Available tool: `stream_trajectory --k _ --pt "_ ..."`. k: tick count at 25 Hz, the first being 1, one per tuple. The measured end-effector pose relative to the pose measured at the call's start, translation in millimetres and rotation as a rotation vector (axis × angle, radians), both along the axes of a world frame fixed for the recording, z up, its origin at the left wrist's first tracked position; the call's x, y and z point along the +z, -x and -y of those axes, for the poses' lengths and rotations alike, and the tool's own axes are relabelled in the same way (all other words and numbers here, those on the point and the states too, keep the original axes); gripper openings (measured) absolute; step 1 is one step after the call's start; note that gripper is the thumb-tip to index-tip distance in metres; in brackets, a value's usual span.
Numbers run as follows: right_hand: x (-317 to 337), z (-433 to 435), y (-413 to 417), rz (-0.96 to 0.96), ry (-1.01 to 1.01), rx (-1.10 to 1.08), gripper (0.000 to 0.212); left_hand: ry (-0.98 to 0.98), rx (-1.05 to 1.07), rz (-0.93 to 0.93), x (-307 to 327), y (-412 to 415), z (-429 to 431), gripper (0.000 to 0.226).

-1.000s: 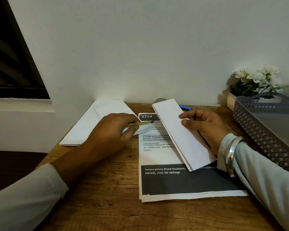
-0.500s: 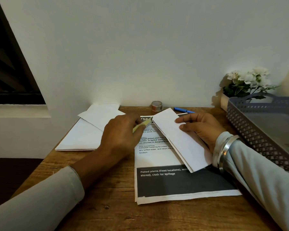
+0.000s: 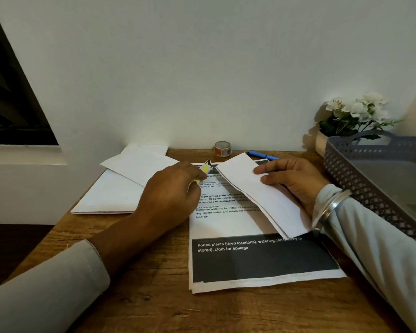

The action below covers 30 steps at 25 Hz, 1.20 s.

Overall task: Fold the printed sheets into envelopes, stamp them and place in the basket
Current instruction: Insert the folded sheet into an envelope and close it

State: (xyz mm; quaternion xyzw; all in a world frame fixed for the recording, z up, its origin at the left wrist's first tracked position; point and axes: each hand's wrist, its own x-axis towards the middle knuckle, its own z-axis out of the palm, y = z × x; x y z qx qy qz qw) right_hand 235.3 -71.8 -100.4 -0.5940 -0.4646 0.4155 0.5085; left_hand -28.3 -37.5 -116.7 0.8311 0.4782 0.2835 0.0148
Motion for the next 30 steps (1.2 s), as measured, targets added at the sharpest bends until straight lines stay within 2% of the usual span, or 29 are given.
stream_trajectory --k 9,19,25,30 --pt "-0.2 0.2 3.2 0.049 0.045 0.057 0.023 -0.02 -0.005 -0.066 -0.1 1.6 3.0 0.046" --pt "-0.2 3.3 13.6 0.156 0.035 0.185 0.026 -0.067 -0.032 -0.083 -3.5 2.6 0.8 0.052" --pt "-0.7 2.2 18.0 0.242 0.066 0.263 0.025 0.039 -0.051 -0.116 -2.3 -1.0 3.7 0.061" --pt "3.0 3.0 18.8 0.226 0.078 0.297 0.024 0.04 -0.08 -0.109 -2.7 -2.9 3.9 0.054"
